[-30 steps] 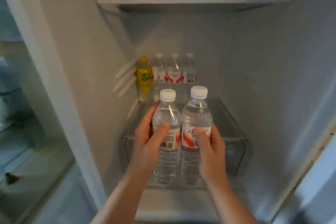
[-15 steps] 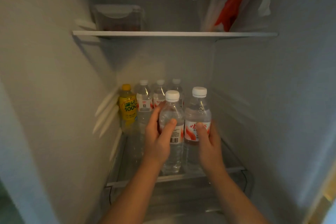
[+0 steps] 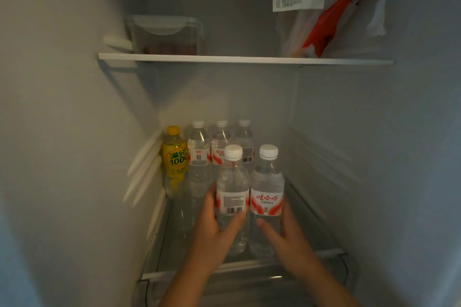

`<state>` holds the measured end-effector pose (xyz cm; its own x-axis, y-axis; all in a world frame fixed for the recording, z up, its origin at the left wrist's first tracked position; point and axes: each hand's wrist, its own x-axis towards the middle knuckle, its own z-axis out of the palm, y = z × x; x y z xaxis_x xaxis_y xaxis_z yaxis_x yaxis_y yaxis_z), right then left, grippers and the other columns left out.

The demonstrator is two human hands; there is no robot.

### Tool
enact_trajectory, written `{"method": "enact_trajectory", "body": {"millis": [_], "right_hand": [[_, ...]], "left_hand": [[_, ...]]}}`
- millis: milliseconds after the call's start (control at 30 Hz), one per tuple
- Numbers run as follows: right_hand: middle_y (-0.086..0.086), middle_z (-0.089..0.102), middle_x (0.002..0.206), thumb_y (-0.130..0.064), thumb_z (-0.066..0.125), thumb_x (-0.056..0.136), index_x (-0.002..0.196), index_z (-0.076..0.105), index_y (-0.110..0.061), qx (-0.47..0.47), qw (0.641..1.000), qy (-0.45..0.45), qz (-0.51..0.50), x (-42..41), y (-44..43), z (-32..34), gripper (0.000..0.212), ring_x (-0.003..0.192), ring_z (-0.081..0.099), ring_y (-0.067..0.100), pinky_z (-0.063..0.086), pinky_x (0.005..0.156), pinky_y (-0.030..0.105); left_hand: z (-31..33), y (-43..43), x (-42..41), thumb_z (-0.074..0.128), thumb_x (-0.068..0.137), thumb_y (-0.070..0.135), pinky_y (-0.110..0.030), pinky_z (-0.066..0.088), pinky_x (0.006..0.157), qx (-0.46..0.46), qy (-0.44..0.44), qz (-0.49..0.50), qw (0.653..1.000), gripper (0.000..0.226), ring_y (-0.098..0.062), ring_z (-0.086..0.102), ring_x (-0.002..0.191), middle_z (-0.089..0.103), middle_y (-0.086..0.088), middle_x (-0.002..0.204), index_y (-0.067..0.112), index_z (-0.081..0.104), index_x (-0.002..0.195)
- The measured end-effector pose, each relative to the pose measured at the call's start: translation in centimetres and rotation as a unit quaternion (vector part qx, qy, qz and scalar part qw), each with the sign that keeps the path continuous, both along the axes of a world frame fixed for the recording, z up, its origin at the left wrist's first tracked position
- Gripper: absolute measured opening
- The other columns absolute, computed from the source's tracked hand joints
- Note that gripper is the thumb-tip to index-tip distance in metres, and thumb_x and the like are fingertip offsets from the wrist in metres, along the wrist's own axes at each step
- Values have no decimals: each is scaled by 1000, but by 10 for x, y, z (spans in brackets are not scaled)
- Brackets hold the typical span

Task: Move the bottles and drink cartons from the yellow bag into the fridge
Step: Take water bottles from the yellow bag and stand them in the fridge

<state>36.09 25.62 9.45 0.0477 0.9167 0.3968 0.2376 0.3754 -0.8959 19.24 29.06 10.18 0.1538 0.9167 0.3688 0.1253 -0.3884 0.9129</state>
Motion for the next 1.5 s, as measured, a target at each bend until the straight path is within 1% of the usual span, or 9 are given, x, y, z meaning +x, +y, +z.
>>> {"method": "enact_trajectory", "body": {"millis": [100,233,400,567,733,967,1133,1267,1500], "right_hand": [[-20,55,134,-48,79,74,137,41,-48,-58,996,-68,-6,16,-1,-10,73,122,53,-6,46,99,24],[-18,64,123,-26,86,74,133,45,-41,-103,992,-69,23,19,-3,-9,74,111,61,-4,52,83,15],[-21,59,113,-30,84,75,120,43,-38,-109,989,-66,-68,14,3,-11,61,98,61,-1,48,76,18],[-17,63,109,-26,83,77,107,51,-39,-94,988,-28,-122,25,27,-18,46,99,62,6,53,87,37],[-23,52,100,-17,80,80,118,42,-27,-65,986,-9,-152,30,45,-8,54,89,52,-4,42,83,29],[4,59,112,-21,81,79,114,50,-17,-79,971,-60,-220,42,92,-12,46,103,60,25,49,86,36],[22,53,129,-30,80,80,133,50,-2,-108,956,-108,-251,47,130,-17,67,114,57,38,49,97,45],[23,58,127,-25,79,81,135,52,-2,-103,957,-118,-243,47,155,-18,65,117,58,38,49,98,45],[19,63,123,-23,78,81,132,56,-9,-101,956,-129,-244,58,192,-36,57,111,63,35,52,94,47]], "left_hand": [[-24,-1,-8,85,59,54,-34,54,94,-19,100,50,994,89,-2,58,115,59,19,124,51,39,135],[-36,0,-4,91,50,50,-38,58,85,-26,104,104,989,88,-5,63,106,62,17,117,47,40,122],[-36,1,-2,91,58,37,-39,58,80,-27,98,171,980,72,-10,65,95,62,15,105,41,39,106],[-33,12,-15,90,64,27,-45,57,81,-27,92,241,966,70,-19,64,98,63,7,106,36,37,108],[-28,27,-32,90,66,26,-47,51,93,-21,120,311,942,75,-29,54,114,50,-7,126,18,42,125],[-20,37,-39,92,63,27,-45,55,74,-38,111,379,918,67,-30,59,92,53,-9,106,17,38,100],[-19,47,-41,88,71,26,-43,56,72,-48,112,389,913,51,-31,64,87,64,-11,98,12,46,97],[-15,56,-41,83,77,19,-35,50,69,-49,107,394,911,42,-30,64,89,64,-11,99,10,48,99],[-12,65,-39,75,85,17,-34,50,69,-63,119,401,906,33,-31,65,90,66,-14,100,8,49,101]]}}
